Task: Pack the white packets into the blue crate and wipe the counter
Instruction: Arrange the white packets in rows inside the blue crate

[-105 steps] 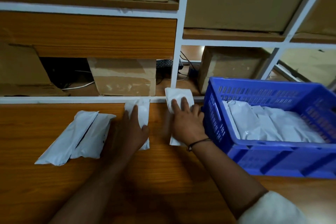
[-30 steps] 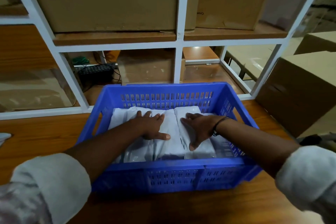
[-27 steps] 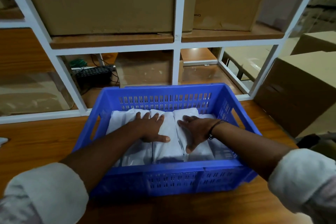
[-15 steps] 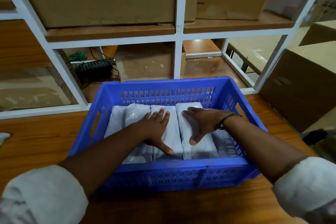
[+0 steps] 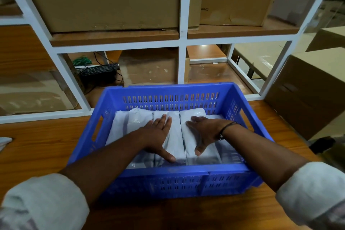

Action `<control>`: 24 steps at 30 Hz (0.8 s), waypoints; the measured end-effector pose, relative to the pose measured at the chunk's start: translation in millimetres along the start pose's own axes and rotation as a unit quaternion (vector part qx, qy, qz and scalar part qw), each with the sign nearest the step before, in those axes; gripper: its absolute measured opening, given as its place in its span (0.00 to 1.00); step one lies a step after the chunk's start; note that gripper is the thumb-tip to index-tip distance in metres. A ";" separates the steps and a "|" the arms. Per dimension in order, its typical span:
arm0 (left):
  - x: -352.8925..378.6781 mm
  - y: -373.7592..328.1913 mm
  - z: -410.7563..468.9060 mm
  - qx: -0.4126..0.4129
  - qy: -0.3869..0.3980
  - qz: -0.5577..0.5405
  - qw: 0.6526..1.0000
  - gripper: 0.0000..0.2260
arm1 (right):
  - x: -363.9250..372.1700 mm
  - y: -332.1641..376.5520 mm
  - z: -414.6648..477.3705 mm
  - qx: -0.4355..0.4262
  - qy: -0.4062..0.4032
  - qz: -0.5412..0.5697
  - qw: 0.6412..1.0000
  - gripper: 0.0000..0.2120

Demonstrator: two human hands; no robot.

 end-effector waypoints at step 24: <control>-32.6 8.3 -41.0 -0.049 -0.163 -0.018 0.985 0.57 | -23.4 11.6 -25.4 0.041 -0.151 0.021 0.987 0.55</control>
Point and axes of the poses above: each hand's wrist, its own z-axis towards the middle knuckle, its own x-axis out of the palm, y = z × x, the point moved 1 cm from there along z, towards the middle knuckle, and after that the axes turned 6 degrees about y, right-handed, at the moved point
